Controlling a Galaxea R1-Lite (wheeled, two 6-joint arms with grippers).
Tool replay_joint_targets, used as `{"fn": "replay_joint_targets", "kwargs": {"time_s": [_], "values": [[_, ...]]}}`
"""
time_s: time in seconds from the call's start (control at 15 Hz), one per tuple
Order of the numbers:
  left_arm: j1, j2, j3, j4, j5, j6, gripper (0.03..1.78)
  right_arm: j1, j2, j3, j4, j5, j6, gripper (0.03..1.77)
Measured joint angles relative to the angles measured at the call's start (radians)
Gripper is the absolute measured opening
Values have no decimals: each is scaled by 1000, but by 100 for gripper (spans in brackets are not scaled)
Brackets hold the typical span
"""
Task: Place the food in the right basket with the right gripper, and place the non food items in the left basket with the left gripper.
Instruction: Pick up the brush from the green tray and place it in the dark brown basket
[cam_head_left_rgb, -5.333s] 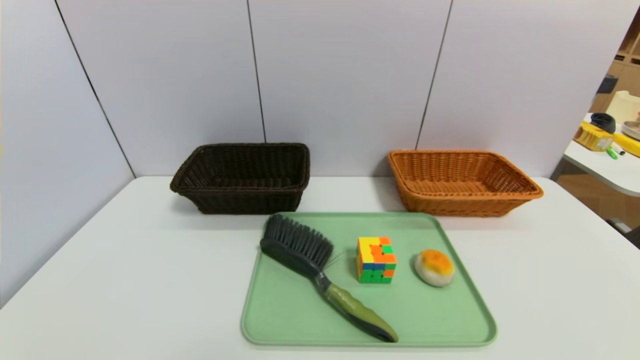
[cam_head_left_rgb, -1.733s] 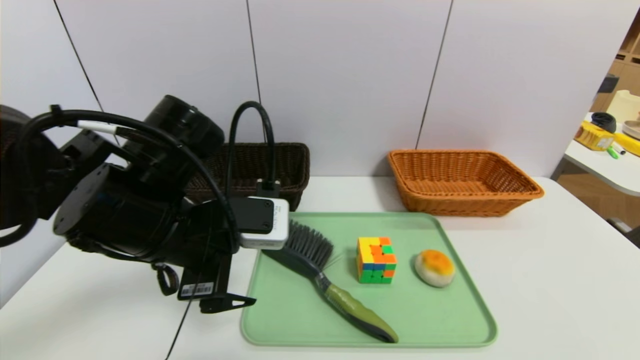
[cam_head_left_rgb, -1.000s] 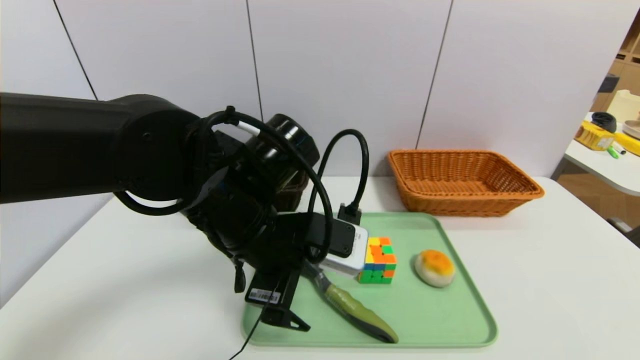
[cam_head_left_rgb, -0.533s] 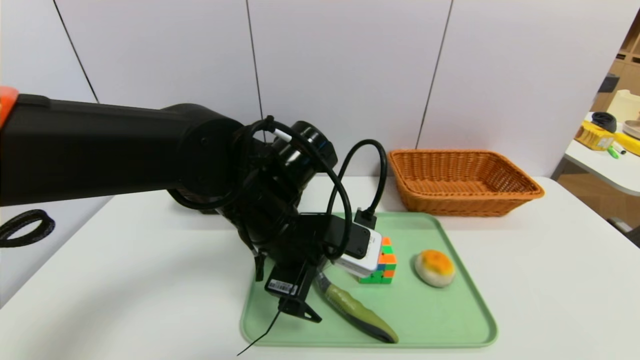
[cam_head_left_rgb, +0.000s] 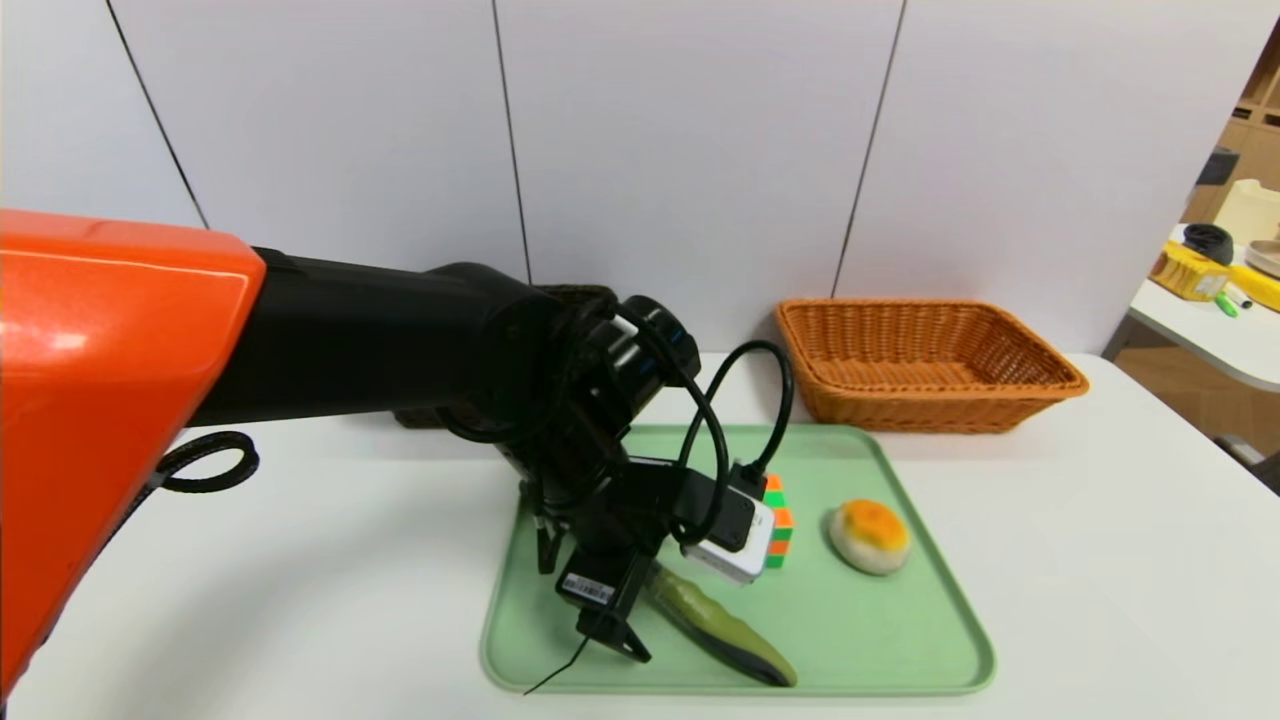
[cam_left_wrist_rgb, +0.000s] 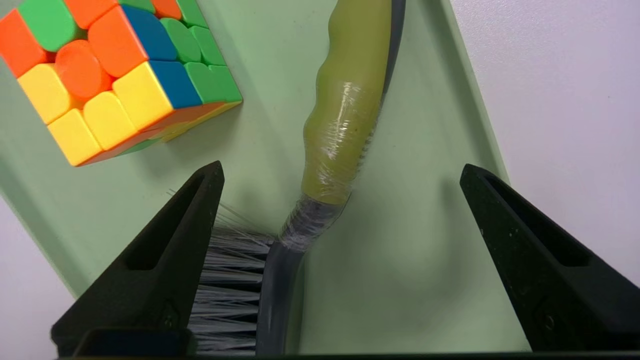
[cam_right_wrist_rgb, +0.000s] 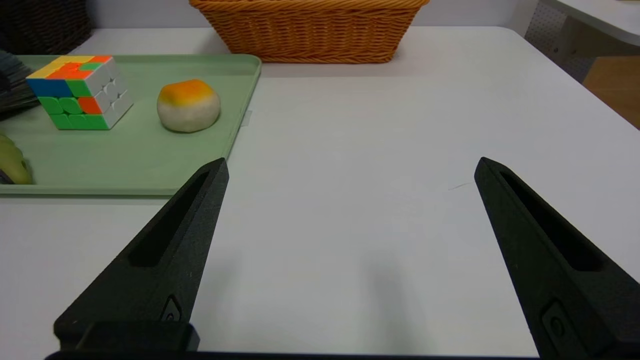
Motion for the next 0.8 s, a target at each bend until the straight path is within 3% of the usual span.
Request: {"fn": "replay_joint_targets", "kwargs": {"time_s": [0.8], "values": [[7,60,-73,41,2,-14,169,0,0,0,0,0,0,170]]}}
